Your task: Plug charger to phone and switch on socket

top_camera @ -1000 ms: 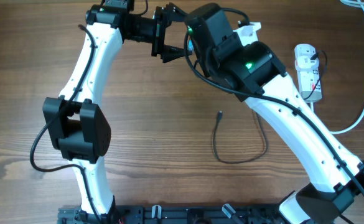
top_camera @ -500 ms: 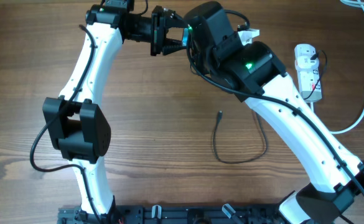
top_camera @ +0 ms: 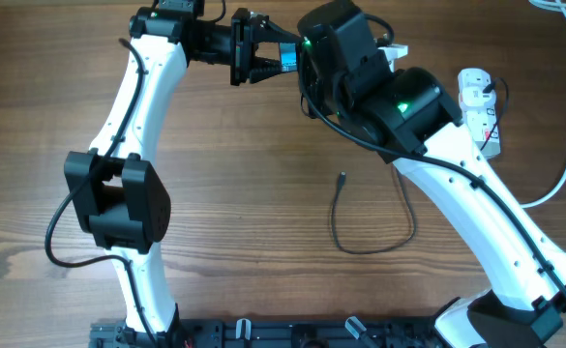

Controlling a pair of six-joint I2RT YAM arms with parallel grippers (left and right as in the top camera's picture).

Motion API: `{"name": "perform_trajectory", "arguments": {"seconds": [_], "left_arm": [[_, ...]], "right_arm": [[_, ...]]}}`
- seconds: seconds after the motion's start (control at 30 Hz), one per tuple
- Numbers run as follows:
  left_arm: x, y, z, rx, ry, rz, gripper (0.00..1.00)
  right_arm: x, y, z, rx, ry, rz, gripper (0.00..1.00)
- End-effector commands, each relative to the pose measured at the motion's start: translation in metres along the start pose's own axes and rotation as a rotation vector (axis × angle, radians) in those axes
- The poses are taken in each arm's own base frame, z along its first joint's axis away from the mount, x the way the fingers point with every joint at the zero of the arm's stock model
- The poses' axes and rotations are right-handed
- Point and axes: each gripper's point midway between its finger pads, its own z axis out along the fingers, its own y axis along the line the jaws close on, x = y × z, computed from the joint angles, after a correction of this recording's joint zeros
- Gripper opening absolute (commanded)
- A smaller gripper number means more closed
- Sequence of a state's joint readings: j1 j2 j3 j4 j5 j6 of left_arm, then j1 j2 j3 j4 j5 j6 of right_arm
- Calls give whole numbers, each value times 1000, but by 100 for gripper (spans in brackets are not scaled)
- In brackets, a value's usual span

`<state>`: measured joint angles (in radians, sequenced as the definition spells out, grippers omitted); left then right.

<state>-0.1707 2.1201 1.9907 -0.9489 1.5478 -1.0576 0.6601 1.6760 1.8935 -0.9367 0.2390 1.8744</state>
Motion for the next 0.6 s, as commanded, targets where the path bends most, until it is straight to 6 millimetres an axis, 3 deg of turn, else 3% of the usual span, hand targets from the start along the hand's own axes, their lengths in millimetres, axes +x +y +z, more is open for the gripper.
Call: {"name": "perform_trajectory", "arguments": {"seconds": [0.0,0.33,0.57], "left_arm": [[21,-15,-3,16,22,56,43],[21,-15,-3,16,23,48,42],[21,-15,-3,15,23,-3,46]], "right_arm": [[0,17,-19,-59,25,29,4],[0,15,-19,-53,23,27,4],[-4,16,-18,-58,0,27,4]]}}
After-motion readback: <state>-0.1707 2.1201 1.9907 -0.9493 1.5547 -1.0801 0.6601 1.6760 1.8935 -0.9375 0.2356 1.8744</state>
